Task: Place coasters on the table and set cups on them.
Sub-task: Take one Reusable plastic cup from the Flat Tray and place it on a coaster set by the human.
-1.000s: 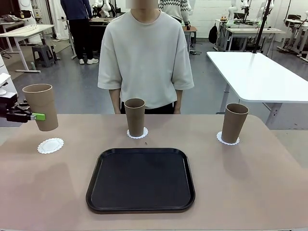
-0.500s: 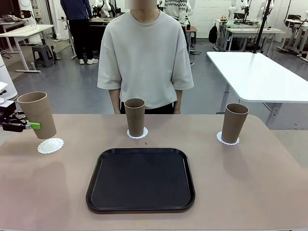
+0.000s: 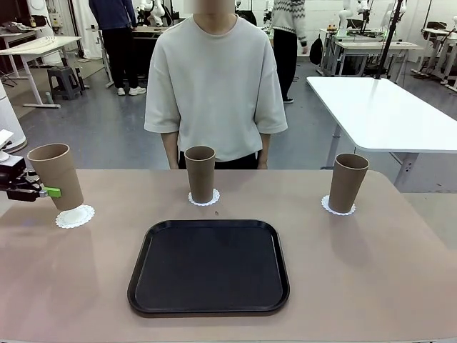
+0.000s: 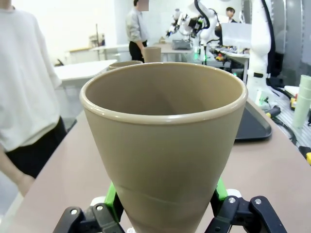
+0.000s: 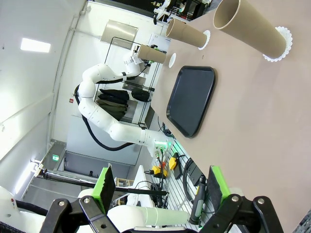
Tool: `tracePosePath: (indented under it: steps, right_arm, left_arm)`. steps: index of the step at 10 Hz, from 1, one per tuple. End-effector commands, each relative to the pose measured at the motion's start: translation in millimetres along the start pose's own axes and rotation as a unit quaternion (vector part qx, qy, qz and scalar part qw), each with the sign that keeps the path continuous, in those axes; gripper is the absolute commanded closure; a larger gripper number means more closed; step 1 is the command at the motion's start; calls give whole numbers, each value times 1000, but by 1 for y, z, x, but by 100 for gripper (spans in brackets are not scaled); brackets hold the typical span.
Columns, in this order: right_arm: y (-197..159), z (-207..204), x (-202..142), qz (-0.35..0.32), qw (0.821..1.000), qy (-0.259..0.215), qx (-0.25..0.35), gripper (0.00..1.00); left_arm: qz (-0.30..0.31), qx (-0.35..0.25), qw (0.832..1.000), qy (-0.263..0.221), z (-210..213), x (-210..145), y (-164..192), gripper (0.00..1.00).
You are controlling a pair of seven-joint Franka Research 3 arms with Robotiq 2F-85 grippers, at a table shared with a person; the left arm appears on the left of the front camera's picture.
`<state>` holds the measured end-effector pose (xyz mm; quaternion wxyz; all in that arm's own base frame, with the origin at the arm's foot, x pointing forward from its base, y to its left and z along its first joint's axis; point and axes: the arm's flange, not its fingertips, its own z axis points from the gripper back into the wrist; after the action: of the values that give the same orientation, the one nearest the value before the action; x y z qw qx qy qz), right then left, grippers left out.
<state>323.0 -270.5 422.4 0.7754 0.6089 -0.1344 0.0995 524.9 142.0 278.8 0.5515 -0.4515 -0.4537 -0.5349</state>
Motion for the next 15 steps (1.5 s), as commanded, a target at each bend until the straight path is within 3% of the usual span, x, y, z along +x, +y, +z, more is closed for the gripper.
tracePosePath:
  steps: [1, 7, 15]
  right_arm:
    - [2, 0, 1, -8, 1000, -1, -1, 0]
    - [2, 0, 1, -8, 1000, -1, -1, 0]
    - [2, 0, 1, -8, 1000, -1, -1, 0]
  left_arm:
    - [3, -7, 1000, -17, 3, -5, 8, 16]
    - [14, -4, 999, -28, 9, -26, 15, 16]
    - [25, -15, 1000, -9, 4, -41, 12, 16]
